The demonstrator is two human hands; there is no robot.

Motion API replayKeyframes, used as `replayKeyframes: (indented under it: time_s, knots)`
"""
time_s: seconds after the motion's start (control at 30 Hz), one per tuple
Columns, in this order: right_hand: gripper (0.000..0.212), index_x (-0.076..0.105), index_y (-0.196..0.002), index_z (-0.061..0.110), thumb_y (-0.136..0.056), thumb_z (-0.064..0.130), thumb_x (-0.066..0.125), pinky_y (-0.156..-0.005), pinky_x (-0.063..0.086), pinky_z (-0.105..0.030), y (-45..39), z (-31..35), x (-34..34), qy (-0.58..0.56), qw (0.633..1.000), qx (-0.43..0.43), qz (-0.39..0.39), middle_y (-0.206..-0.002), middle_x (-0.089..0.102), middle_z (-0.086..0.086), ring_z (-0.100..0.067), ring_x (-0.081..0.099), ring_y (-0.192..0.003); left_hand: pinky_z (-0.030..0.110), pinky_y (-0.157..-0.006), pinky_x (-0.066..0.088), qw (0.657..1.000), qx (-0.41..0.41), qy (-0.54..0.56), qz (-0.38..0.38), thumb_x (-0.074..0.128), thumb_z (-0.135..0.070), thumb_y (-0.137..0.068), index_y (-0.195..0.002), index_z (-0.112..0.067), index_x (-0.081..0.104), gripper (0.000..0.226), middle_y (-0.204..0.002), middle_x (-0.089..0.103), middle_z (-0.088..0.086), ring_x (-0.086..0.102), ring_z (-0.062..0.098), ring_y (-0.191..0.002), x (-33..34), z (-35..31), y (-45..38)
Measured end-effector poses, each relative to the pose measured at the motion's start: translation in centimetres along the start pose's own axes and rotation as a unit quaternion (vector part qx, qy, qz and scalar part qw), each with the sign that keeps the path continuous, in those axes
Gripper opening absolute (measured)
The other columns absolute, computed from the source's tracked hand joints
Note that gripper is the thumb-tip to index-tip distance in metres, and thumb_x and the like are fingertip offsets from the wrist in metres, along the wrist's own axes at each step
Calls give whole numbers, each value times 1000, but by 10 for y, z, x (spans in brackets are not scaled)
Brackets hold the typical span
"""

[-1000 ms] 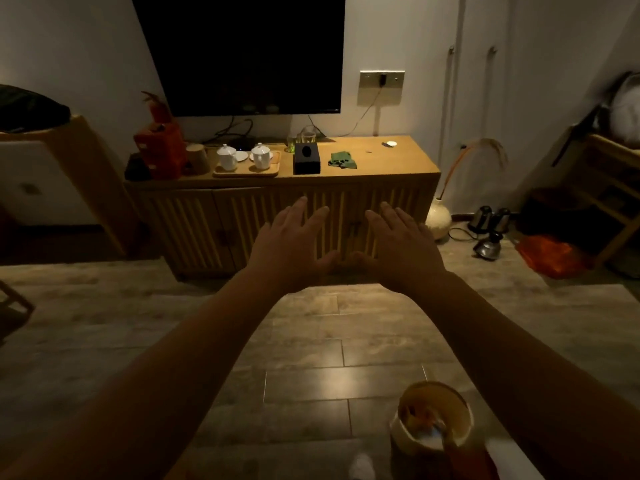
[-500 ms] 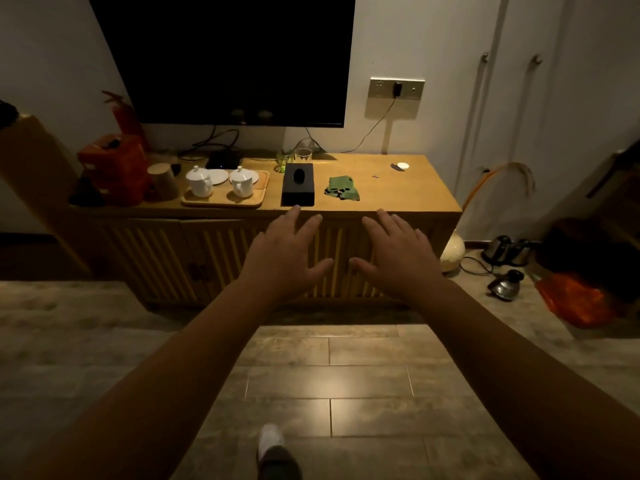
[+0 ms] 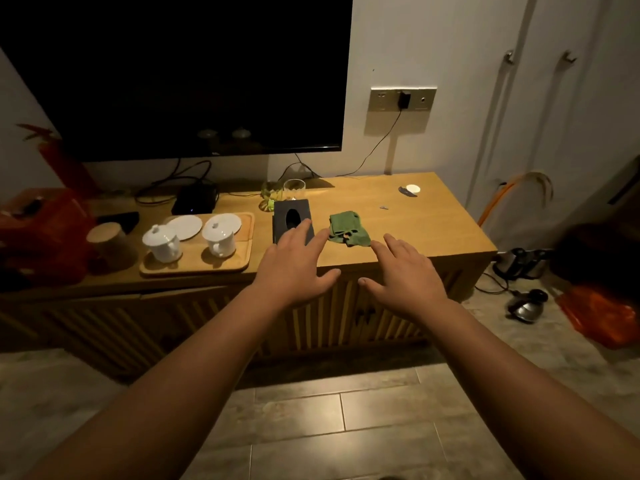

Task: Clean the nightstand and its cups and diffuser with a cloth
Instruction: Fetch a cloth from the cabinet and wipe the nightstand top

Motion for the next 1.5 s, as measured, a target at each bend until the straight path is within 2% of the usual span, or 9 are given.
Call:
replayKeyframes:
  time_s: [0.13, 0.43, 0.53, 0.83, 0.93, 1.07, 1.2, 1.3, 1.5]
  knots:
    - [78, 21, -150, 31, -86, 67, 49, -114, 30, -50, -64, -17, 26, 4, 1000, 0, 29, -161, 20, -3, -26, 22, -146, 51, -109, 36, 1000, 4, 0, 28, 47, -70, -81, -149, -35, 15, 82, -161, 15, 5, 21, 29, -144, 30, 18, -66]
    - [73, 25, -148, 28, -88, 62, 48, -113, 32, -49, -233, -81, 103, 8, 995, -32, 98, -160, 22, -6, -29, 24, -144, 54, -113, 21, 998, -13, -31, 55, 45, -68, -81, -148, -35, 16, 80, -159, 19, 8, 15, 32, -145, 101, 46, -213]
    - [73, 23, -149, 27, -89, 61, 47, -113, 31, -49, -287, -106, 129, 10, 988, -54, 143, -161, 19, -5, -29, 22, -145, 54, -114, 19, 995, -38, -22, 87, 44, -67, -82, -148, -34, 18, 79, -159, 19, 9, 13, 34, -145, 134, 49, -268]
    - [71, 26, -148, 24, -89, 56, 49, -111, 31, -49, -385, -127, 194, 13, 967, -111, 227, -160, 20, -6, -29, 24, -144, 55, -115, 10, 979, -88, 3, 181, 45, -58, -86, -148, -29, 24, 71, -158, 18, 15, 6, 39, -145, 224, 64, -339]
    - [70, 27, -147, 24, -89, 55, 51, -110, 31, -49, -398, -122, 218, 3, 961, -115, 251, -160, 21, -6, -29, 25, -143, 53, -115, 14, 973, -99, 19, 209, 47, -52, -89, -148, -27, 25, 68, -158, 17, 16, 8, 38, -145, 250, 74, -355]
    - [69, 30, -145, 22, -87, 52, 55, -110, 33, -49, -416, -118, 244, -7, 956, -110, 273, -158, 25, -6, -30, 29, -140, 48, -110, 32, 960, -92, 47, 259, 51, -40, -92, -143, -19, 37, 57, -153, 26, 16, 24, 35, -140, 285, 84, -377]
    - [64, 35, -139, 23, -86, 49, 60, -104, 39, -47, -434, -116, 266, -9, 952, -109, 284, -154, 30, -6, -31, 35, -136, 49, -106, 37, 958, -50, 34, 279, 58, -36, -90, -139, -19, 39, 55, -151, 30, 13, 32, 34, -134, 315, 86, -399]
    - [77, 24, -146, 27, -84, 47, 65, -103, 39, -48, -439, -120, 283, -5, 946, -103, 308, -158, 24, -5, -31, 33, -137, 49, -107, 35, 954, -29, 27, 297, 64, -45, -85, -144, -22, 32, 71, -156, 23, 10, 26, 33, -139, 333, 85, -407]
    - [111, 1, -150, 36, -70, 59, 74, -105, 35, -51, -441, -128, 305, 19, 939, -107, 326, -161, 10, 0, -30, 26, -140, 54, -112, 20, 939, -69, 63, 330, 73, -51, -75, -149, -25, 14, 98, -162, 10, 0, 10, 29, -147, 356, 87, -409]
Point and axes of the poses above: each hand's wrist, its own y-axis away from the middle knuckle, its own x-axis out of the palm, z = x × y, the point moved 7 cm from there along -y, towards the middle knuckle
